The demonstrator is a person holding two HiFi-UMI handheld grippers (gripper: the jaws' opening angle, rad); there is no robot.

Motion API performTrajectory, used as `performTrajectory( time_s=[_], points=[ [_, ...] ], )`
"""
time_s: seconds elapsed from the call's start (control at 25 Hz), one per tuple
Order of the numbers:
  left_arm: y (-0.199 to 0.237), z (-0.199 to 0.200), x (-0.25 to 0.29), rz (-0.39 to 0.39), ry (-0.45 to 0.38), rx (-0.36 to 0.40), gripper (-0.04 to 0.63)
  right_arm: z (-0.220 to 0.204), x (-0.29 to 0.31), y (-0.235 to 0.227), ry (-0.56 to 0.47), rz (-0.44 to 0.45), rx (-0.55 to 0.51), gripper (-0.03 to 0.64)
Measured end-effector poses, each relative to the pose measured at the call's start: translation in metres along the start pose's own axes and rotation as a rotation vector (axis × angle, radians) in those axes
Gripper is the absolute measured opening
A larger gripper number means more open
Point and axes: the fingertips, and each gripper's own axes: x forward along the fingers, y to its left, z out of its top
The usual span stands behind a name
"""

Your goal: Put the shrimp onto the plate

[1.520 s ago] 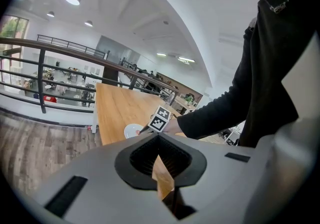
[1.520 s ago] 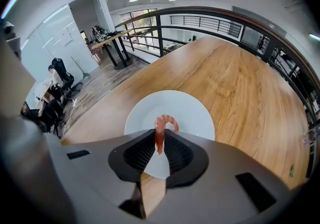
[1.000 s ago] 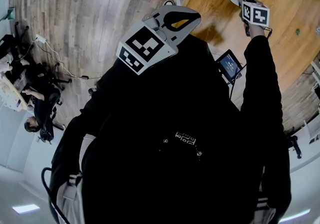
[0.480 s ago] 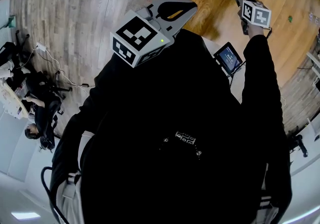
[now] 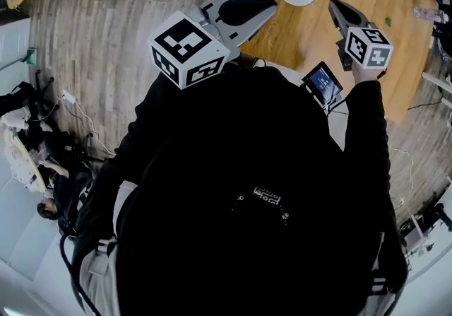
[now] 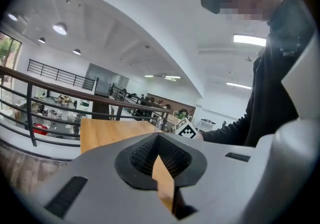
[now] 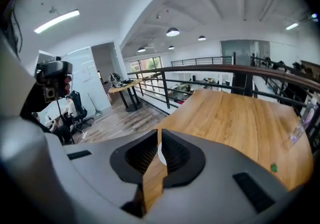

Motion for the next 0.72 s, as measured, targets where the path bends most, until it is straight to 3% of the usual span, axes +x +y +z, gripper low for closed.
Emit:
performTrajectory(
  time_s=[0.2, 0.4, 0.56, 0.72],
  points=[
    [-0.017, 0.023, 0.010, -0.062, -0.048, 0.043, -0.002, 0.048, -0.062, 0.041, -0.182, 0.077, -0.017, 0.035],
    [-0.050, 0.015, 0.030, -0.114, -0.070, 0.042, -0.002, 0.057, -0.133, 0.069, -0.344, 0.134, -0.022, 0.020],
    [-0.058, 0.006, 0.039, -0.202, -0.076, -0.027, -0.002, 0.050, -0.168, 0.079, -0.451, 0.058, -0.086, 0.018],
    [-0.073, -0.005, 0.058, -0.222, -0.052, 0.007, -0.002, 0.033, -0.207, 0.064, -0.506, 0.017, -0.099, 0.018]
  ],
)
